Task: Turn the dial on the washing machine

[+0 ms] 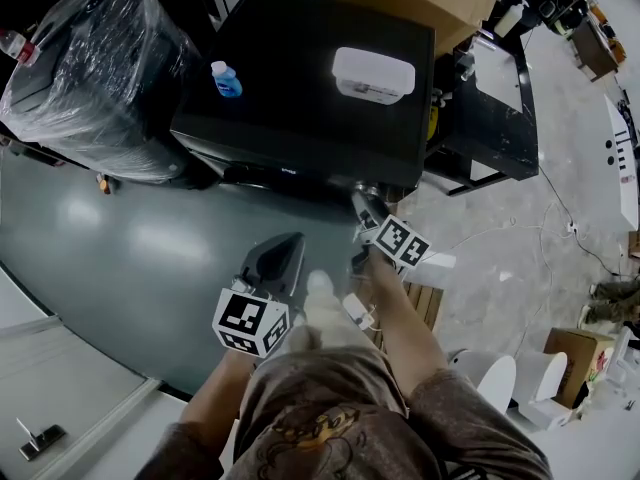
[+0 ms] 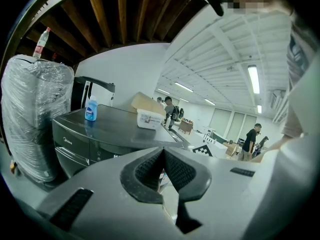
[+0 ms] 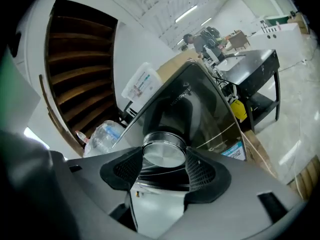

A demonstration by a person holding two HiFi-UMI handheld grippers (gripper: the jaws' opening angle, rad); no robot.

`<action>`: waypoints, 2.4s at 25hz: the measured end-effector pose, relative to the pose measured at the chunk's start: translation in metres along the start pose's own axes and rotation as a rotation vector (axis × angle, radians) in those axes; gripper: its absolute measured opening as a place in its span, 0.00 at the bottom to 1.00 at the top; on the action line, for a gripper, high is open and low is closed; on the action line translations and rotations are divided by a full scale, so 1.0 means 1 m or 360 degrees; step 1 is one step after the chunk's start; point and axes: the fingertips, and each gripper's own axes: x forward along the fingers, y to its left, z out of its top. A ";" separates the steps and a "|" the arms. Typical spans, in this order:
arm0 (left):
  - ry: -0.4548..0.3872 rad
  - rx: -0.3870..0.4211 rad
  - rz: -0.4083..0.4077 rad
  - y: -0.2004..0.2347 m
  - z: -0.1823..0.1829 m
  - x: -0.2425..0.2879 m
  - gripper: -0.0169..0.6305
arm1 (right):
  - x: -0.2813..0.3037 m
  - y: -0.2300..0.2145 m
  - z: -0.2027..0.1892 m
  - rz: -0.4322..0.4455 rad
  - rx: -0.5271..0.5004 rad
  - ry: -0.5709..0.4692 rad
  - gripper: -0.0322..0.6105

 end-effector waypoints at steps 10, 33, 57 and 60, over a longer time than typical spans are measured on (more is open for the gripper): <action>0.0013 0.0005 -0.0008 -0.002 -0.002 0.001 0.02 | 0.000 -0.002 0.000 0.0223 0.0309 0.0004 0.46; 0.0081 0.0004 -0.0007 0.001 -0.015 0.010 0.02 | 0.004 -0.013 -0.006 0.0767 0.0979 0.0042 0.46; 0.0014 -0.0019 0.0017 0.006 -0.002 0.007 0.02 | -0.035 0.009 -0.015 0.0607 0.0411 0.0136 0.47; -0.0025 -0.0021 0.0015 0.007 0.009 0.006 0.02 | -0.051 0.042 0.000 0.0705 0.0273 0.0107 0.47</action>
